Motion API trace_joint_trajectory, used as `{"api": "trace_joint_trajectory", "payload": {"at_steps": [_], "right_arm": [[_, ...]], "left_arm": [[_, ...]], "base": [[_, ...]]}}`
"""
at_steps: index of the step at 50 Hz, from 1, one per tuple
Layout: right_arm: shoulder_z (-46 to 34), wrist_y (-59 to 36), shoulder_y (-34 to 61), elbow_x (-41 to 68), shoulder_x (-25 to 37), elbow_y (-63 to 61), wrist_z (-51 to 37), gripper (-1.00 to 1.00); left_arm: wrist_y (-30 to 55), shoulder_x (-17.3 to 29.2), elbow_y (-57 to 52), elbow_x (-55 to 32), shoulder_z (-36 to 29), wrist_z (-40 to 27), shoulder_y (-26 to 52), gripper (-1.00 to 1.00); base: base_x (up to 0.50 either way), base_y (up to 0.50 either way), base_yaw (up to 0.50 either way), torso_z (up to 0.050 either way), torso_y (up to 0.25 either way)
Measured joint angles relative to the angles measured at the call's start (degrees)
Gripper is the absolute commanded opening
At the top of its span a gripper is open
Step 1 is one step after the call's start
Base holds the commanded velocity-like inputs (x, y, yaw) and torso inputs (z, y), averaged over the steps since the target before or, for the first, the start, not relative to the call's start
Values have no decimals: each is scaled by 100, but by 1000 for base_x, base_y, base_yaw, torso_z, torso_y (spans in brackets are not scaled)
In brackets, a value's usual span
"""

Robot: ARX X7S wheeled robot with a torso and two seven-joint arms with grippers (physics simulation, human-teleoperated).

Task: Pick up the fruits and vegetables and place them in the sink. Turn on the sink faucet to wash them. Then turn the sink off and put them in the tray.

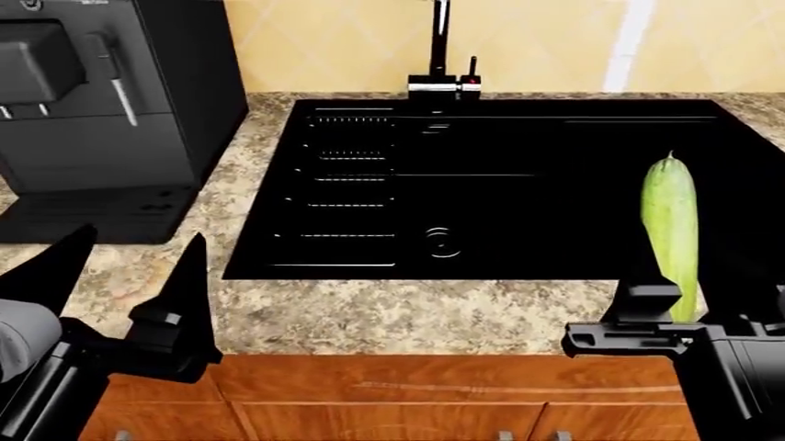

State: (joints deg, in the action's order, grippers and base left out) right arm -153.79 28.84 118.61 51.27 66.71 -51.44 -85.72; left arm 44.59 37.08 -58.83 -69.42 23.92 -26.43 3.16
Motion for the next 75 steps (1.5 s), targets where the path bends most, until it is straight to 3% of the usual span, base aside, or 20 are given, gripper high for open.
{"api": "trace_joint_trajectory", "payload": {"at_steps": [63,75], "right_arm": [[525,-427,-335,-58,421,-170,115,-100],[597,-434,-365,-20,517,-180,218,-100]], "left_arm": [[-349,281,109,102,-451,-187,-65,100],[-363,317,141,114,-560,-232,-34,100]], "base": [[-29,500,0,0,0],[48,0,0,0,0]]}}
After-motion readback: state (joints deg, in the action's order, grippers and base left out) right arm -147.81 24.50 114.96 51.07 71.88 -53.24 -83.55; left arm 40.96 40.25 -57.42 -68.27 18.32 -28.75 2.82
